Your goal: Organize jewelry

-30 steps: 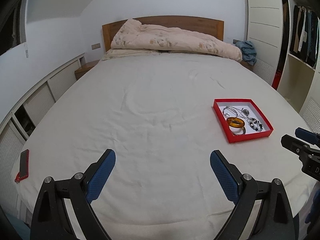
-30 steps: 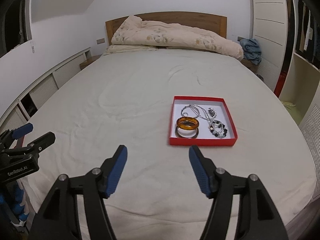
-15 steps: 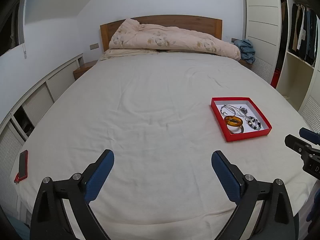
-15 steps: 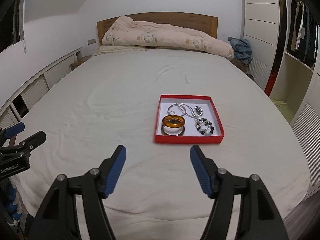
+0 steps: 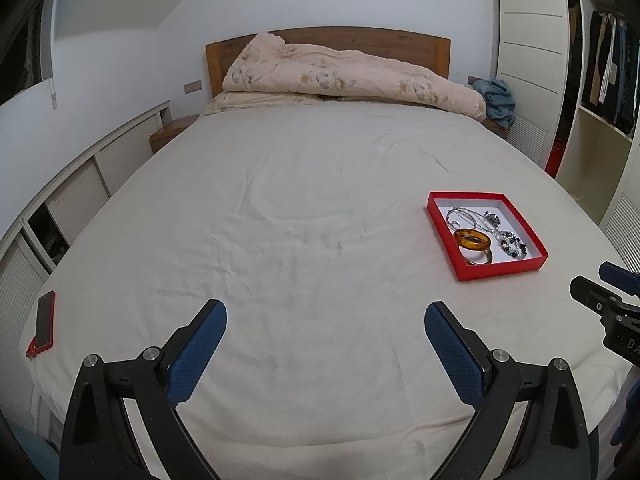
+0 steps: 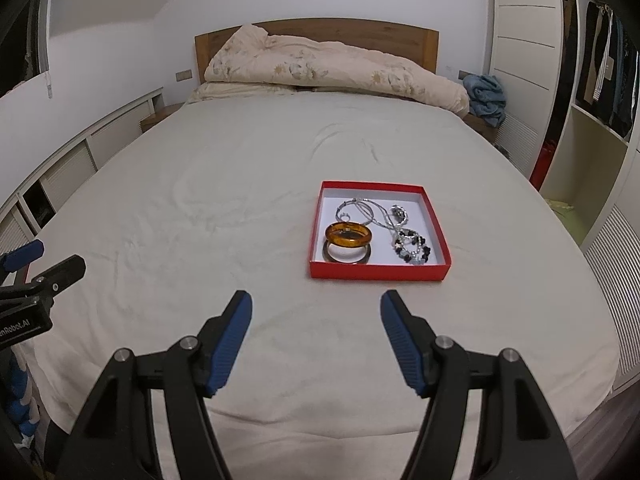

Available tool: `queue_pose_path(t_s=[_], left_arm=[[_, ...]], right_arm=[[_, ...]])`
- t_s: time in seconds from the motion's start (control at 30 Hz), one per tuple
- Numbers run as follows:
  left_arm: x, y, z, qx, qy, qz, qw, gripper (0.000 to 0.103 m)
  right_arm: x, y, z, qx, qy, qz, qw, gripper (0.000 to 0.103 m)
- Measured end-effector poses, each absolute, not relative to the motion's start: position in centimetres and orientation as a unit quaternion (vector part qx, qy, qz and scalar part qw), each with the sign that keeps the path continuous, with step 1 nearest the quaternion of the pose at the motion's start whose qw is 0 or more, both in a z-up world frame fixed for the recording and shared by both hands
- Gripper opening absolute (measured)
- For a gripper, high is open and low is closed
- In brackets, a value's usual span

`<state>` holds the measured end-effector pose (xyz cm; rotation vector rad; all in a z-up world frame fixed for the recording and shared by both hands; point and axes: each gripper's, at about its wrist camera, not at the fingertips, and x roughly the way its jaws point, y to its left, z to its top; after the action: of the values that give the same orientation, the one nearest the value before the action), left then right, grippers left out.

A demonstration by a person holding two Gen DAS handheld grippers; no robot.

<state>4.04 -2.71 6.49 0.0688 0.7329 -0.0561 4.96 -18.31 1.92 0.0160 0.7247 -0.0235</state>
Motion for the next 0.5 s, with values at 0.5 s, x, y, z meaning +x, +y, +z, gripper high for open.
queue_pose_path(t_s=[0.5], left_arm=[[4.02,-2.56,6.06,0.03,0.361,-0.029,0.932,0.099]], right_arm=[[5.16,-18.64,1.17,0.007,0.363,-0.016,0.932,0.065]])
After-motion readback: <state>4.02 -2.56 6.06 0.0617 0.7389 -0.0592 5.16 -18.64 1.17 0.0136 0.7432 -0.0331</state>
